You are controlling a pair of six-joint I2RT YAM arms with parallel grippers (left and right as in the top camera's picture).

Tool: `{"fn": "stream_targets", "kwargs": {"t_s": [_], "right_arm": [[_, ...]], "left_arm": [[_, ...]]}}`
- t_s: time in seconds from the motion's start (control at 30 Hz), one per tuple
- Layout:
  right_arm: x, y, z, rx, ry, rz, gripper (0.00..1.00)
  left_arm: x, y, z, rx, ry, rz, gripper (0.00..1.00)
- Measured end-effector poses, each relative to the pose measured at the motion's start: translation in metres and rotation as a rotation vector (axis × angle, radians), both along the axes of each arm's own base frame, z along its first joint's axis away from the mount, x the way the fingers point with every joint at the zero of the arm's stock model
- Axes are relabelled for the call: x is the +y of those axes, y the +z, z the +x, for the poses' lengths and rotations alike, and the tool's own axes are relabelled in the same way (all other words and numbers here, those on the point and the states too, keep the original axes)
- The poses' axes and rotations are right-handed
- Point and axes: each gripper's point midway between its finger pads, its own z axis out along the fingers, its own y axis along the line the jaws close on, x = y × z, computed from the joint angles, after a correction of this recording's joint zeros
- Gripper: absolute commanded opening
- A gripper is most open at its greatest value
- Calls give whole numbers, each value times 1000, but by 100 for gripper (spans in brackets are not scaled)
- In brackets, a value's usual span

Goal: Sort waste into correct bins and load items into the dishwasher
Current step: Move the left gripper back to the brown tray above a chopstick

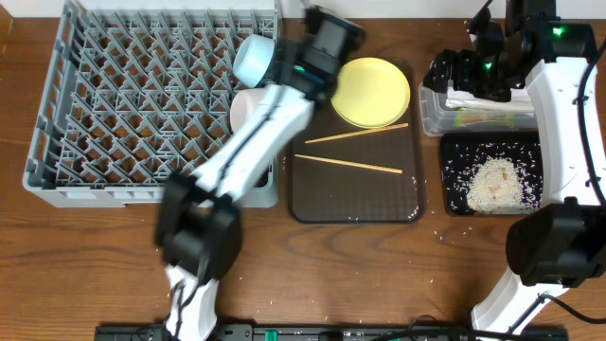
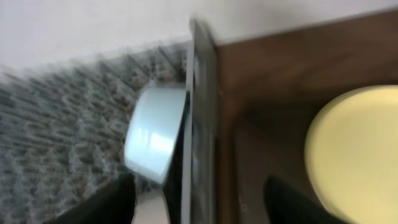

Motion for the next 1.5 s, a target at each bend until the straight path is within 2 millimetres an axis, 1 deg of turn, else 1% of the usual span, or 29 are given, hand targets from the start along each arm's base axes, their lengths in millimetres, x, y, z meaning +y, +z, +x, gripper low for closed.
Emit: {"fn": "stream_targets", "kwargs": {"t_s": [0.07,0.13,0.23,0.33,0.47,0.57,0.63,0.7,0.97,1.03,1.1,1.2,1.5], "right_arm": [[0,0,0,0,0,0,99],[0,0,0,-1,0,0,99],[0,0,0,-1,0,0,99],[0,0,0,-1,0,0,99],[0,0,0,-1,0,0,99],[0,0,0,-1,0,0,99],[0,0,0,-1,0,0,99],[0,0,0,-1,0,0,99],[0,0,0,-1,0,0,99],[0,0,0,-1,0,0,99],[0,0,0,-1,0,0,99],[0,0,0,-1,0,0,99],[0,0,0,-1,0,0,99]], "left_arm": [[6,13,-26,71,51,-160,56],[1,14,-46,143,97,-287,56],[-18,-6,-71,269,149,-395,56],[-50,-33,-94,364,182,-467,55],[-84,-60,-123,428,224,-490,50],[-99,-75,-140,439,279,-489,50],[-103,-84,-144,431,328,-494,50],[-105,-95,-144,419,384,-503,50],[-108,-157,-132,399,582,-541,50],[-110,-169,-129,393,612,-552,50],[-112,-177,-127,390,628,-562,47],[-111,-179,-127,388,645,-568,44],[-106,-183,-132,395,672,-557,44]]}}
